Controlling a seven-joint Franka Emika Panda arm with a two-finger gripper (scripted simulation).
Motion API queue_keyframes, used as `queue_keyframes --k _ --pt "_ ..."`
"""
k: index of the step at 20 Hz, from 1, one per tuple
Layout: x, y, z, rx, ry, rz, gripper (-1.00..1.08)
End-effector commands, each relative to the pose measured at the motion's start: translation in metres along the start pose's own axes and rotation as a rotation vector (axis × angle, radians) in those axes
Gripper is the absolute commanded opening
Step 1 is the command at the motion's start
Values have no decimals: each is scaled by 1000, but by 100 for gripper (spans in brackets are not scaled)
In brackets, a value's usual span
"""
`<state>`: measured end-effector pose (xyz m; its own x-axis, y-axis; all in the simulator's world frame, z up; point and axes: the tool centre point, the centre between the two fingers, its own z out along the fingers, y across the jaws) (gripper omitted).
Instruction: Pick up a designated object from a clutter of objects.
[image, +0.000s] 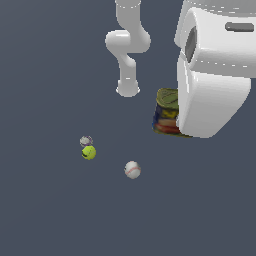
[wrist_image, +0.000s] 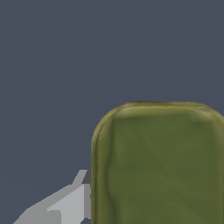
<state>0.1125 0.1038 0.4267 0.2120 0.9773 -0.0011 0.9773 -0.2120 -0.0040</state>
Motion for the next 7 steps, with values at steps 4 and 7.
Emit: queue_keyframes --k 4,7 --pt "4 1 -9 -4 1 1 -100" --pt "4 2 -10 -4 1 0 -100"
